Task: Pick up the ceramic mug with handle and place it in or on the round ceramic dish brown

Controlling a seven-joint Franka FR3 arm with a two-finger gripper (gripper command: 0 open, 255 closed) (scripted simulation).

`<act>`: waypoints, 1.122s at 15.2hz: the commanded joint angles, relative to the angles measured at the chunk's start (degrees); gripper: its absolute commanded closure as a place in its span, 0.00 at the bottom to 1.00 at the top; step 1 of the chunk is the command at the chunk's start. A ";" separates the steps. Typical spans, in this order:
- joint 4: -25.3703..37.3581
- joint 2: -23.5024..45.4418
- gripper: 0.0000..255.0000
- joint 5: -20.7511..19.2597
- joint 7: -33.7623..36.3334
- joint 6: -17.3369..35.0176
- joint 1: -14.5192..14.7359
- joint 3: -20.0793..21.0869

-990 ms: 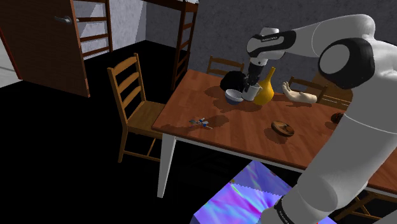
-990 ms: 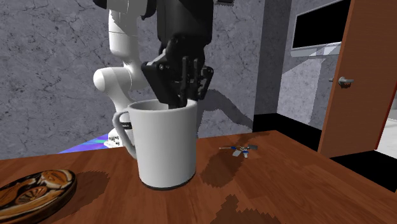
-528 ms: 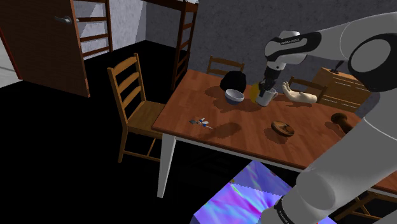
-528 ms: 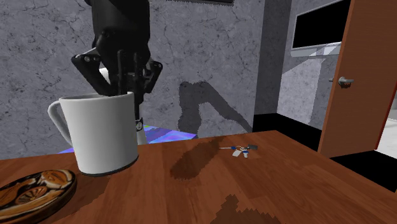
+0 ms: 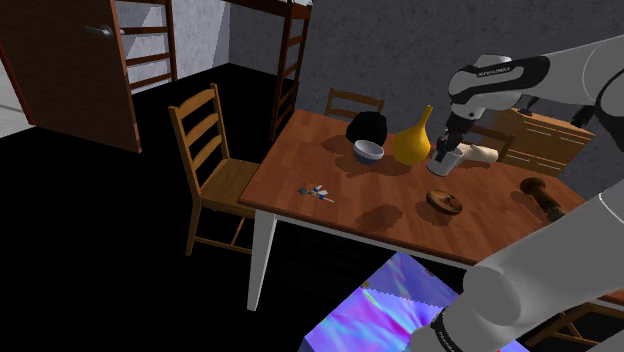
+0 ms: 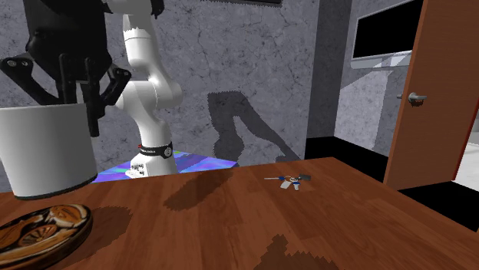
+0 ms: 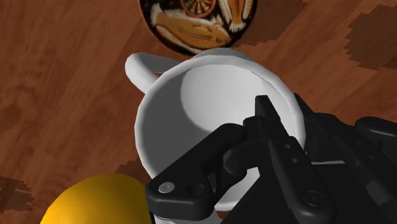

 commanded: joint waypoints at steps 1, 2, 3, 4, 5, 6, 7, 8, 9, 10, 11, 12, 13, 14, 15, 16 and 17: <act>-2.38 -2.59 1.00 -1.36 -1.71 0.18 -1.25 -1.12; -3.08 -3.59 1.00 -1.93 -2.66 0.07 -1.87 -1.73; -3.72 -4.54 1.00 -2.49 -3.63 -0.05 -2.50 -2.37; -4.29 -5.44 1.00 -3.05 -4.63 -0.18 -3.13 -3.02; -4.79 -6.30 1.00 -3.60 -5.65 -0.33 -3.77 -3.69; -5.23 -7.10 1.00 -4.14 -6.70 -0.48 -4.42 -4.37; -5.26 -7.16 1.00 -4.18 -6.79 -0.50 -4.47 -4.42; -5.88 -6.98 1.00 -4.18 -6.78 0.29 -4.49 -4.54; -6.49 -6.79 1.00 -4.18 -6.79 1.09 -4.50 -4.66; -7.08 -6.58 1.00 -4.17 -6.79 1.88 -4.51 -4.79; -7.67 -6.35 1.00 -4.16 -6.81 2.68 -4.52 -4.91; -8.24 -6.11 1.00 -4.14 -6.83 3.48 -4.53 -5.04; -8.81 -5.85 1.00 -4.11 -6.85 4.29 -4.53 -5.18; -9.36 -5.58 1.00 -4.08 -6.88 5.09 -4.53 -5.31; -9.90 -5.29 1.00 -4.03 -6.92 5.91 -4.53 -5.44; -10.43 -4.99 1.00 -3.98 -6.96 6.72 -4.53 -5.58; -10.95 -4.67 1.00 -3.92 -7.00 7.54 -4.53 -5.72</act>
